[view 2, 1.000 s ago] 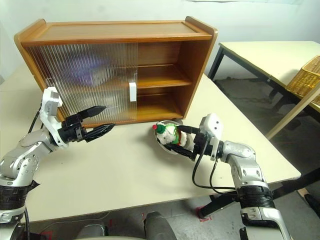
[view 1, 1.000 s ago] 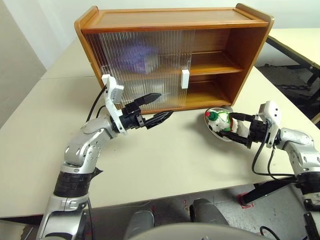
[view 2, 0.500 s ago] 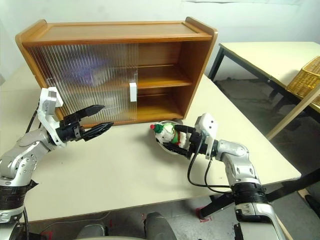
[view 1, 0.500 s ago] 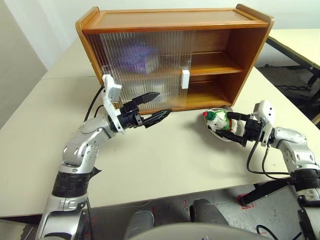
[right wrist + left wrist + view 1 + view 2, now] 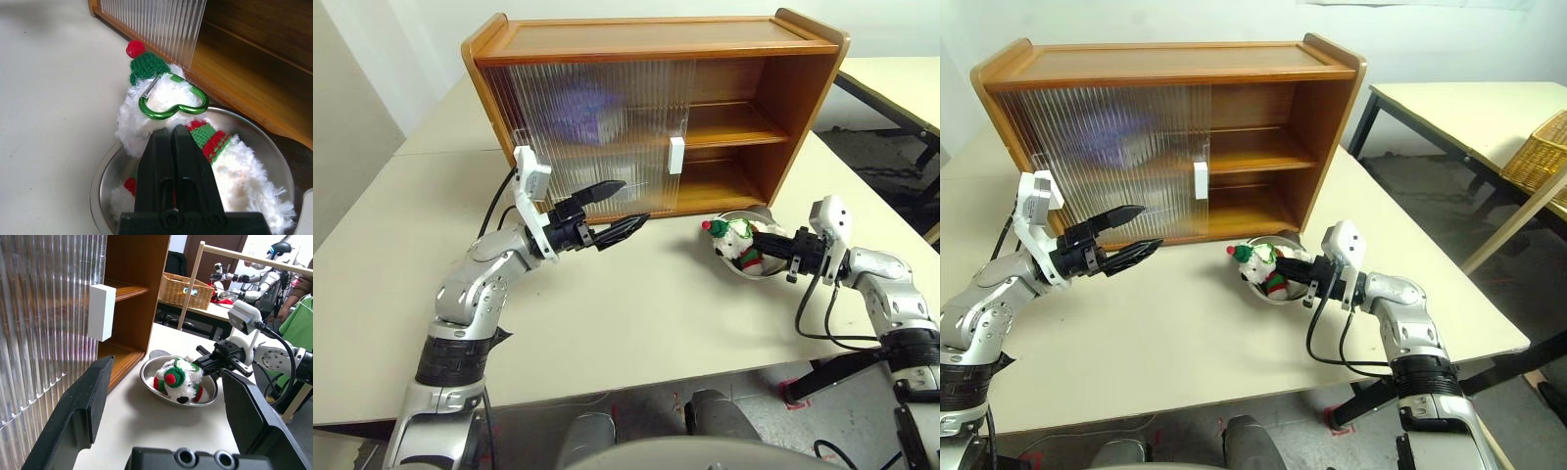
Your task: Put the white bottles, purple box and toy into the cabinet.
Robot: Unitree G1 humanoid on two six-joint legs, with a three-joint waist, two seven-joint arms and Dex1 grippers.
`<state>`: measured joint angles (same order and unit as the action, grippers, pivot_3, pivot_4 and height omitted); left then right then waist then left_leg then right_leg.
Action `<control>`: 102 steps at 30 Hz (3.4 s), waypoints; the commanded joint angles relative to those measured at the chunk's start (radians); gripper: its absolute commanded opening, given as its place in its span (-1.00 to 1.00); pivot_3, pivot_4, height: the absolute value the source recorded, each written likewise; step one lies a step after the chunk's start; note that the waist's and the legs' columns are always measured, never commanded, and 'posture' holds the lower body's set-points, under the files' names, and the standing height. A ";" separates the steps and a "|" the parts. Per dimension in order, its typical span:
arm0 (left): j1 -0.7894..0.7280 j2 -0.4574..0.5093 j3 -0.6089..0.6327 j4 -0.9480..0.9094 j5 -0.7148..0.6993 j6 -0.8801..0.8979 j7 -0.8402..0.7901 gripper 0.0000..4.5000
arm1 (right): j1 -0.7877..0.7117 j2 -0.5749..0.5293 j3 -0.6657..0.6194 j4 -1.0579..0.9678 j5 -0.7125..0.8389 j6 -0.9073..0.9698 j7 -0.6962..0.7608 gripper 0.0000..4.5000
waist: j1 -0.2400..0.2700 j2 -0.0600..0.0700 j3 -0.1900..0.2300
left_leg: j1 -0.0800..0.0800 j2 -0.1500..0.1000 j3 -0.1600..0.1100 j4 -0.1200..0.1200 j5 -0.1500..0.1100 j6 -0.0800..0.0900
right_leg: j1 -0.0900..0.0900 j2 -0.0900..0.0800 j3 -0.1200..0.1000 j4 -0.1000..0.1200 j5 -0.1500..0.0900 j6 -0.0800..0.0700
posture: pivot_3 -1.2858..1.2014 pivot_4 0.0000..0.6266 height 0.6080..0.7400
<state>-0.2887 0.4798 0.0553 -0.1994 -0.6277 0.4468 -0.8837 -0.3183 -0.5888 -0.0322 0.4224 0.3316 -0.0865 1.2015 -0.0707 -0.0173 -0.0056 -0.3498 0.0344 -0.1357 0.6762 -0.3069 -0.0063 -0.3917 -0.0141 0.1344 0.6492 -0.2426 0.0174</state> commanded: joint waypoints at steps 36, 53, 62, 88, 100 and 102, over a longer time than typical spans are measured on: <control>-0.039 -0.023 -0.031 0.043 0.020 -0.014 -0.044 1.00 | -0.154 -0.085 -0.147 -0.261 0.194 0.299 -0.065 -0.98 | -0.028 0.000 0.000 | -0.001 0.000 0.001 0.000 0.000 0.000 | -0.001 0.000 0.001 0.000 -0.004 0.007 | -0.12 -1.00 1.00; 0.006 -0.008 -0.022 -0.007 0.014 -0.009 -0.015 1.00 | -0.414 -0.033 -0.119 -0.034 0.166 0.360 -0.060 -0.98 | -0.009 0.001 0.000 | -0.002 0.000 0.001 -0.003 -0.001 0.001 | -0.003 0.000 0.001 0.000 -0.003 0.002 | -0.09 -1.00 1.00; 0.013 0.000 -0.020 -0.015 0.014 -0.010 -0.009 1.00 | -0.557 0.001 -0.114 0.188 0.105 0.293 -0.031 -0.98 | -0.005 0.002 0.000 | -0.001 0.000 0.001 -0.004 -0.001 0.001 | -0.003 0.000 0.001 0.000 -0.002 0.000 | -0.08 -1.00 1.00; 0.037 0.003 -0.019 -0.046 0.012 -0.009 0.007 1.00 | -0.844 0.124 -0.147 0.729 -0.023 0.015 -0.148 -0.98 | 0.015 0.002 0.001 | -0.001 0.000 0.001 -0.005 -0.001 0.000 | -0.003 0.000 0.001 0.000 0.000 -0.009 | -0.06 -1.00 1.00; 0.048 0.011 -0.013 -0.064 0.002 -0.002 0.021 1.00 | -0.898 0.158 -0.156 0.838 -0.113 -0.084 -0.323 -0.98 | 0.016 0.003 0.001 | 0.000 0.000 0.001 -0.005 -0.001 0.000 | -0.003 0.000 0.002 0.000 0.001 -0.011 | -0.05 -1.00 1.00; 0.050 0.012 -0.013 -0.067 0.001 -0.001 0.023 1.00 | -0.900 0.164 -0.158 0.845 -0.122 -0.087 -0.338 -0.98 | 0.016 0.003 0.001 | 0.000 0.000 0.001 -0.005 -0.001 0.000 | -0.003 0.000 0.002 0.000 0.001 -0.011 | -0.05 -1.00 1.00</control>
<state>-0.2493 0.4874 0.0337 -0.2477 -0.6233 0.4394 -0.8647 -1.1989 -0.4323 -0.1822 1.2481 0.2255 -0.1684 0.8770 -0.0546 -0.0147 -0.0048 -0.3501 0.0349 -0.1347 0.6713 -0.3083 -0.0062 -0.3952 -0.0141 0.1365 0.6491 -0.2420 0.0059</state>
